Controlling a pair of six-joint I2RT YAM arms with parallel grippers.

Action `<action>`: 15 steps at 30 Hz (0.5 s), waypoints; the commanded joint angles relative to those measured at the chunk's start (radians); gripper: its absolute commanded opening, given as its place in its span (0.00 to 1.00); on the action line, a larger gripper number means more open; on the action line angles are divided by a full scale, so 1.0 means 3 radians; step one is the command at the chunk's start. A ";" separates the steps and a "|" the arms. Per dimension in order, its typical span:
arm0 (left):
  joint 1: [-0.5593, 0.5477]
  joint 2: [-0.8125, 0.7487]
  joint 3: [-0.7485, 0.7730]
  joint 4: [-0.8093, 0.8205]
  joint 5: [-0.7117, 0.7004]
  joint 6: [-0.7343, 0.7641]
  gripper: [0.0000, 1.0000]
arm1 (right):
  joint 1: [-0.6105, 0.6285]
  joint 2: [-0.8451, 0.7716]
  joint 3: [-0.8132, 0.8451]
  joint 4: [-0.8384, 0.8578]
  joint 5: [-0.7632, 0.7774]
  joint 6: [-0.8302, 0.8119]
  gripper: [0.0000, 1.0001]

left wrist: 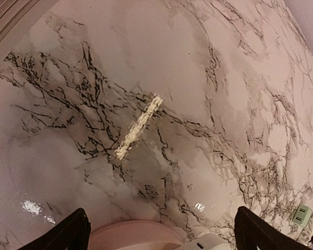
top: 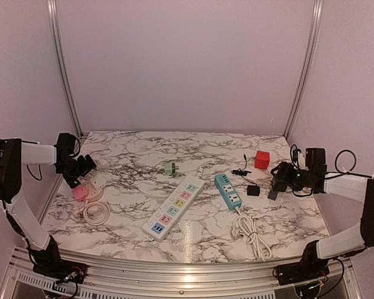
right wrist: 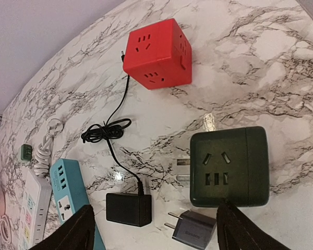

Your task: Pull the plug off the socket

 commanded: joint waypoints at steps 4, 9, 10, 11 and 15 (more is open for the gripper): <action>-0.0274 0.0031 -0.0059 0.0241 0.0307 -0.0147 0.99 | 0.0064 -0.0128 0.0074 -0.0107 -0.0033 -0.0046 0.77; -0.0566 0.0111 0.0007 0.0248 0.0330 -0.0173 0.99 | 0.0161 -0.0107 0.0128 -0.0128 0.0001 -0.0040 0.77; -0.0627 0.0118 0.0017 0.0253 0.0323 -0.0186 0.99 | 0.0169 -0.0100 0.0146 -0.0144 0.0024 -0.0038 0.77; -0.0678 0.0124 0.0021 0.0260 0.0311 -0.0198 0.99 | 0.0276 -0.0091 0.0166 -0.0157 0.0047 -0.0040 0.77; -0.0865 0.0120 -0.0025 0.0357 0.0387 -0.0306 0.99 | 0.0491 -0.0059 0.0231 -0.0185 0.0138 -0.0018 0.77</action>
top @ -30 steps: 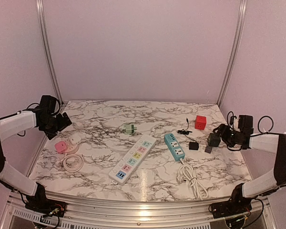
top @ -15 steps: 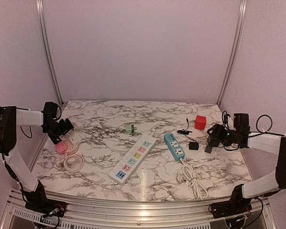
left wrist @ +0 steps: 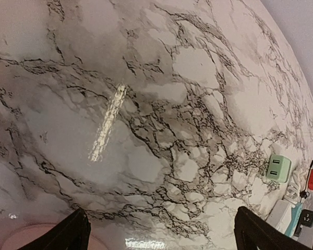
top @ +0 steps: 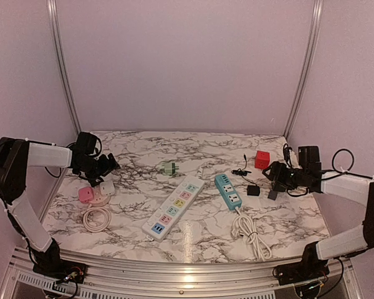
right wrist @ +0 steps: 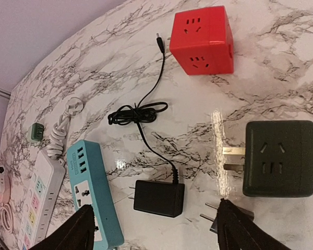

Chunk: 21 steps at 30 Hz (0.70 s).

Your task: Pull the plug off the socket

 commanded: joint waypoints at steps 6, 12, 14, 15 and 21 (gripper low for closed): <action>-0.0226 -0.0259 0.0052 -0.0359 -0.0334 -0.0021 0.99 | 0.0499 0.0121 0.0298 -0.0108 0.0249 0.0001 0.77; 0.0074 -0.0819 -0.0091 -0.0729 -0.0831 0.0167 0.99 | 0.0697 0.0183 0.0339 -0.0131 0.0339 0.0006 0.77; 0.0194 -0.0941 -0.0236 -0.0775 -0.0806 0.0196 0.99 | 0.0732 0.0222 0.0345 -0.0106 0.0323 0.0029 0.77; 0.0232 -0.0982 -0.0306 -0.0789 -0.0770 0.0207 0.99 | 0.0757 0.0250 0.0360 -0.0099 0.0323 0.0034 0.77; 0.0497 -0.1209 -0.0803 -0.0615 -0.0441 0.0197 0.99 | 0.0976 0.0412 0.0541 -0.0137 0.0397 0.0026 0.77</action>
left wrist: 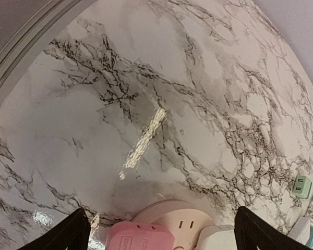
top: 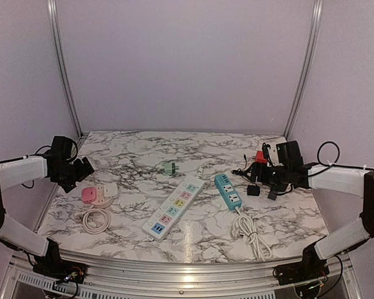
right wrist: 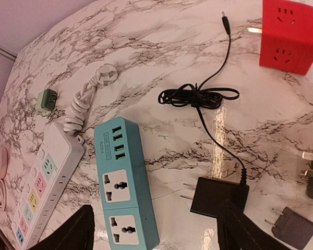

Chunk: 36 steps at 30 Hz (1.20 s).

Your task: Pull the plug off the socket

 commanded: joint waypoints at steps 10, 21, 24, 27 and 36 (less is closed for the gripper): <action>0.0137 0.0283 -0.0385 0.0383 0.1049 0.0101 0.99 | 0.0513 0.0423 0.0485 -0.0024 0.0144 0.0053 0.77; -0.0348 0.0578 -0.0182 0.0496 0.1150 0.0068 0.99 | 0.0846 0.0687 0.0747 -0.0004 0.0146 0.0108 0.77; -0.0585 0.0752 -0.0032 0.0481 0.1103 0.0040 0.99 | 0.1008 0.0823 0.0875 0.0005 0.0132 0.0144 0.77; -0.0805 0.0833 0.0027 0.0539 0.1076 -0.0094 0.99 | 0.1176 0.0935 0.0980 0.0073 0.0052 0.0220 0.77; -0.1259 0.0631 -0.0202 0.0772 0.0822 -0.0594 0.99 | 0.1728 0.1343 0.1361 0.0279 -0.0222 0.0473 0.76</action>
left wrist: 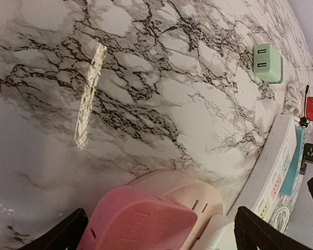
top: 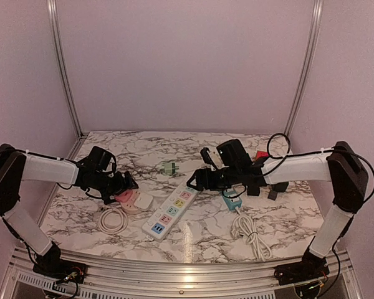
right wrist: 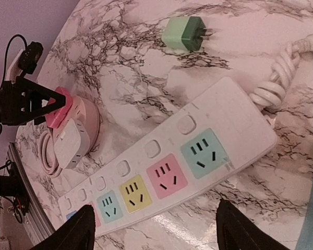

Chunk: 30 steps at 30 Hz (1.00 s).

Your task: Pull the plug off the socket

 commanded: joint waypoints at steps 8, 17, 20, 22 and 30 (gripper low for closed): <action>-0.0491 -0.0394 -0.0387 0.0252 -0.0259 -0.0582 0.99 | 0.0341 0.0425 0.0482 0.0135 -0.0201 0.0181 0.75; -0.0866 -0.0319 -0.0408 0.0466 -0.0200 -0.0880 0.99 | 0.0343 0.0377 0.0390 0.0135 -0.0157 0.0190 0.75; -0.0928 -0.0287 -0.0402 0.0471 -0.0128 -0.0869 0.99 | 0.0343 0.0327 0.0308 0.0135 -0.0123 0.0189 0.75; -0.0977 -0.0237 -0.0375 0.0498 -0.0034 -0.0870 0.99 | 0.0342 0.0291 0.0256 0.0135 -0.0105 0.0194 0.75; -0.1185 -0.0100 -0.0177 0.0452 -0.0077 -0.0894 0.99 | 0.0342 0.0149 0.0114 0.0135 -0.0136 0.0208 0.75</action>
